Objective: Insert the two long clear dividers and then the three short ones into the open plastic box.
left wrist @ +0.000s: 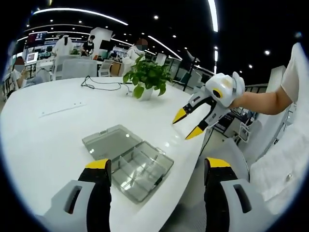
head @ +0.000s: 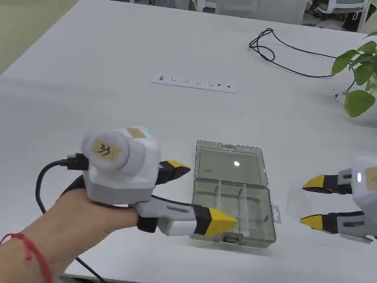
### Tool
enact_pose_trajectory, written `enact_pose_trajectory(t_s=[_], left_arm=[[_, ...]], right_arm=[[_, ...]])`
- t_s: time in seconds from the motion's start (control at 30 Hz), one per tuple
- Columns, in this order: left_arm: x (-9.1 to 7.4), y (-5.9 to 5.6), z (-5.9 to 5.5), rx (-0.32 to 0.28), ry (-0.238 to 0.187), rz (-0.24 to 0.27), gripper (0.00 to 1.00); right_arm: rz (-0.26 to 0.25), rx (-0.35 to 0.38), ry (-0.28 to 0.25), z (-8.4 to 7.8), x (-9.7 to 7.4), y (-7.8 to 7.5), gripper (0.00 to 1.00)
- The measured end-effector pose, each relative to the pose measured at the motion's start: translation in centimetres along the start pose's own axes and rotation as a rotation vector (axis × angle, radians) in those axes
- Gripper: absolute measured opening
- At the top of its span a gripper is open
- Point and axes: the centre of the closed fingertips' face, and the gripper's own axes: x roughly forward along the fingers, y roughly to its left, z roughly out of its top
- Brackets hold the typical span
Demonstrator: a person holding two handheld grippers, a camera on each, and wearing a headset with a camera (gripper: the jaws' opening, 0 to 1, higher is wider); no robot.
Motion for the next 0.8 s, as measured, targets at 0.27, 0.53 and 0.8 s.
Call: enact_pose_trajectory(t_s=[0.27,0.53,0.8], left_arm=[[1.5,-1.8,0.5,-0.108,0.023,-0.061,0.7],[2.9,-3.6,1.6,-0.229,-0.009,-0.122,0.55],[3.6,-4.5,1.9,-0.323,-0.026,-0.157,0.45]], right_arm=[[-0.031,-0.048,-0.016,2.6,-1.0,0.1,0.33],[-0.042,-0.086,-0.035,4.9,-1.5,0.5,0.33],[-0.05,-0.105,-0.053,6.5,-1.9,0.8,0.33]])
